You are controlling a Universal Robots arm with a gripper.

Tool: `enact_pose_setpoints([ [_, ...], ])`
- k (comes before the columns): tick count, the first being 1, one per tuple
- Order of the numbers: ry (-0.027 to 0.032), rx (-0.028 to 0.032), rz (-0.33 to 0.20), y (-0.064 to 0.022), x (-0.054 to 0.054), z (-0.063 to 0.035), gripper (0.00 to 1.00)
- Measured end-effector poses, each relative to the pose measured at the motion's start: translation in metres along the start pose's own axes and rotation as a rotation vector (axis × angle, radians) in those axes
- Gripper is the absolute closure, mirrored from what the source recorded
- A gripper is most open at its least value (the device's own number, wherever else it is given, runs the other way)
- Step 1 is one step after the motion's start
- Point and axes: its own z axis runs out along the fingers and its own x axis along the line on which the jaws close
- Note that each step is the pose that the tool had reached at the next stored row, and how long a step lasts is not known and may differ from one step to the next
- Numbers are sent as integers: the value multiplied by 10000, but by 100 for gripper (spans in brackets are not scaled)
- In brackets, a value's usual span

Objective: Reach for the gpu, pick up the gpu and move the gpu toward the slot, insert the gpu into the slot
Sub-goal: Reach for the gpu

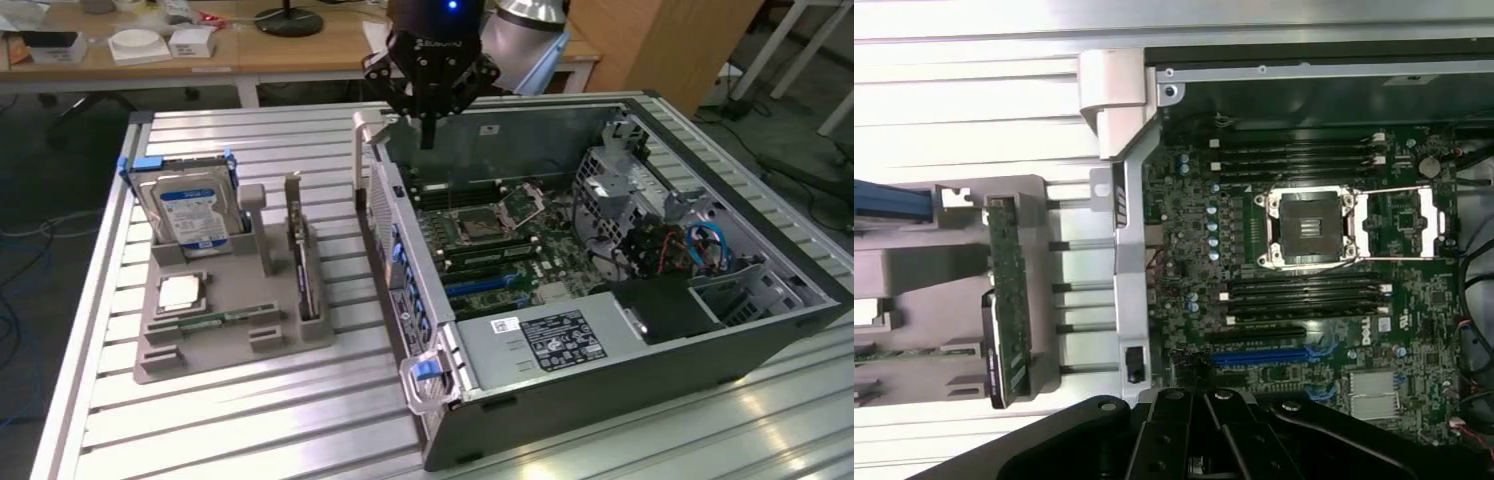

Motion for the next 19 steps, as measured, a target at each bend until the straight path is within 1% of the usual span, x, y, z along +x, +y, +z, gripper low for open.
enact_pose_setpoints([
  [9,0,0,0,-16,210,-4,90],
  [19,-1,-1,2,-35,476,-8,90],
])
